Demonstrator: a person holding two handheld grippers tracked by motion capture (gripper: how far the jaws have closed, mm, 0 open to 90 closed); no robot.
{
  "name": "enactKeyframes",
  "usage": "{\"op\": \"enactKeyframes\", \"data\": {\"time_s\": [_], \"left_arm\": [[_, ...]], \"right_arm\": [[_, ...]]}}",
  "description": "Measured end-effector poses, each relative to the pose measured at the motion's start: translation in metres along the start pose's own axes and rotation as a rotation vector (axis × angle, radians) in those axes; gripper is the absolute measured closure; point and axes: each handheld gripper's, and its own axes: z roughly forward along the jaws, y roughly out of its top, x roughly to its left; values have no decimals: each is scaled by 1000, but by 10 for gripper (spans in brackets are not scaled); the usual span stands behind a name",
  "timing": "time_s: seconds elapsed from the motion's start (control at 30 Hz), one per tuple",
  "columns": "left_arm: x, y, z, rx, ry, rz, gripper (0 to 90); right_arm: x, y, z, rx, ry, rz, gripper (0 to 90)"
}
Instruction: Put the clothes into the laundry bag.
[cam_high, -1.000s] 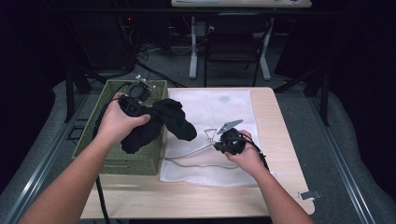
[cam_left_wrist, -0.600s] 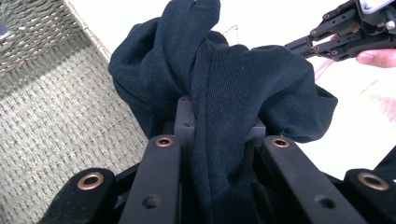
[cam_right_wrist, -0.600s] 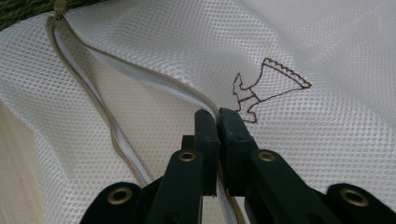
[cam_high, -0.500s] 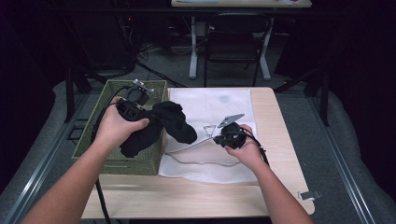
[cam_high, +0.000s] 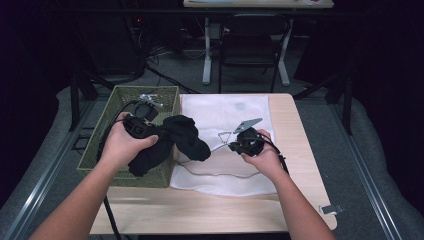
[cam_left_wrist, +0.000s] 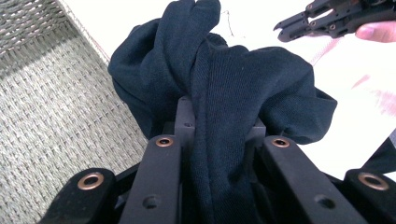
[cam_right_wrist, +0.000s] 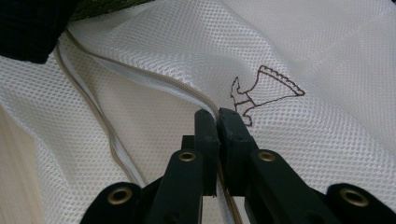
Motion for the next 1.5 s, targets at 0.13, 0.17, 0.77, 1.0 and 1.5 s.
{"op": "enactKeyframes", "data": {"time_s": [0.13,0.17,0.77,1.0,1.5], "left_arm": [[0,-3,-1,-5,-2,-1,760],[-1,-3,-1,-9,-2,-3,761],[-3,-15,-4,-37,-15,-10,760],[-7,-19,-3,-40,-15,-7,761],[-15,-29,3,-63,-32,-15,760]], "right_arm": [[-2,2,-3,-8,9,6,867],[-2,3,-3,-6,9,6,868],[-7,23,-11,-22,-2,2,870],[-10,27,-8,-23,15,12,870],[-16,30,-10,-36,6,-1,870]]}}
